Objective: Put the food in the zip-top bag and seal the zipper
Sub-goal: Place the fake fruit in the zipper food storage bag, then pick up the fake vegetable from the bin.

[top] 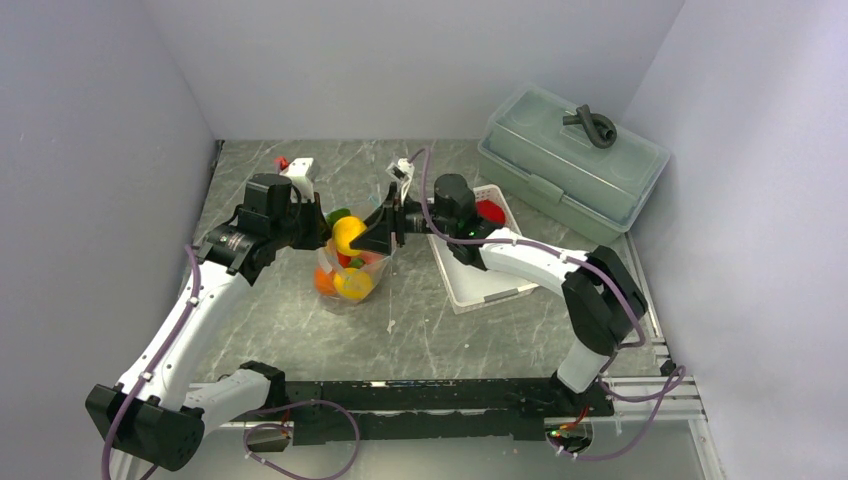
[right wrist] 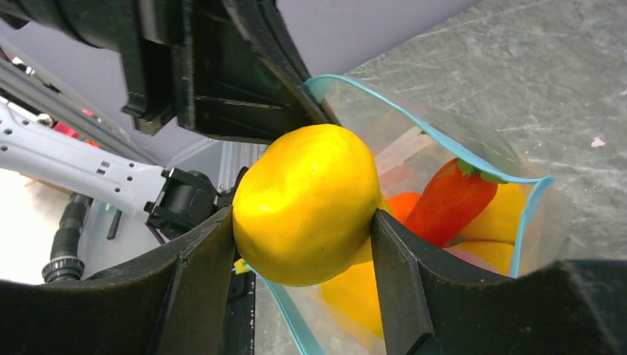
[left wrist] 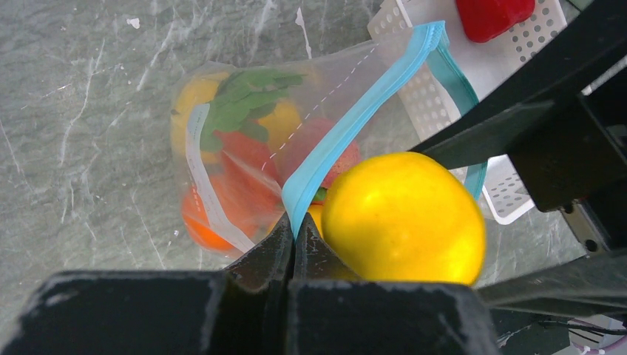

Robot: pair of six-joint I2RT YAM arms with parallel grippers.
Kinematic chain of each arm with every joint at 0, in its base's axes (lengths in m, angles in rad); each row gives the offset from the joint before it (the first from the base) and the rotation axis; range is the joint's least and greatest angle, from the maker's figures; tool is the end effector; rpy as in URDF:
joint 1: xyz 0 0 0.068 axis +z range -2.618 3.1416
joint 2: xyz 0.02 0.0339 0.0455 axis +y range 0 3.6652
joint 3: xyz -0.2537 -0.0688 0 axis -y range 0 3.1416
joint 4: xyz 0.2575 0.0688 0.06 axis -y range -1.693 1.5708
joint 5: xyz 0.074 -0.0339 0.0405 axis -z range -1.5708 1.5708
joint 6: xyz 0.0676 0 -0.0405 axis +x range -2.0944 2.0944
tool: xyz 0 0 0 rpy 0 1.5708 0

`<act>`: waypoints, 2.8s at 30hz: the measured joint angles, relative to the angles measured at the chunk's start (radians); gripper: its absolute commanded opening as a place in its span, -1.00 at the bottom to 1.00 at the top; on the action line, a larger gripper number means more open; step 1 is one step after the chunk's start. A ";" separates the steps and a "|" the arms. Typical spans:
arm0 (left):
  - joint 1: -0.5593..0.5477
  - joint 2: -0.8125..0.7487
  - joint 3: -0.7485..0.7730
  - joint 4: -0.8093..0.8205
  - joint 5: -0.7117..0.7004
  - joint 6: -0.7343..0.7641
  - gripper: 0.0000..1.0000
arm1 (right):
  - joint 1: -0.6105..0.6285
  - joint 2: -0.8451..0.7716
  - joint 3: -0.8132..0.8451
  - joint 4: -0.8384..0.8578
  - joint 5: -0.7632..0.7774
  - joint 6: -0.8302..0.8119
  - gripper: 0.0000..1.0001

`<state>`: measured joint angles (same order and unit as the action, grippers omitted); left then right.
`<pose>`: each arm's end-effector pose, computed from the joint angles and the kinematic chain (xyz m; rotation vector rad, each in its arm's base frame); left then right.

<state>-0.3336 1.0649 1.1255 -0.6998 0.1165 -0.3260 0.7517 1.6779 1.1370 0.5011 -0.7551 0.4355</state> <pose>0.2466 -0.0938 0.3267 0.0745 2.2485 -0.4902 0.2766 0.3219 0.2797 -0.9113 1.5836 1.4790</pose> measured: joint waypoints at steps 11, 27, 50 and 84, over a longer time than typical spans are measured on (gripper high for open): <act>0.002 0.000 0.000 -0.002 -0.027 0.010 -1.00 | 0.013 0.071 -0.049 0.180 0.067 0.211 -0.17; 0.005 0.000 0.000 -0.002 -0.039 0.017 -1.00 | 0.040 0.097 -0.053 0.227 0.138 0.269 0.99; -0.001 0.000 0.000 -0.001 -0.008 0.017 -1.00 | 0.050 -0.032 -0.002 -0.061 0.250 0.077 0.99; -0.001 0.000 0.000 -0.001 -0.008 0.017 -1.00 | -0.113 -0.279 0.128 -0.921 1.007 -0.145 0.93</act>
<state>-0.3347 1.0649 1.1255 -0.7010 0.1085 -0.3092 0.6388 1.3987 1.2652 -0.4194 0.2520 0.2905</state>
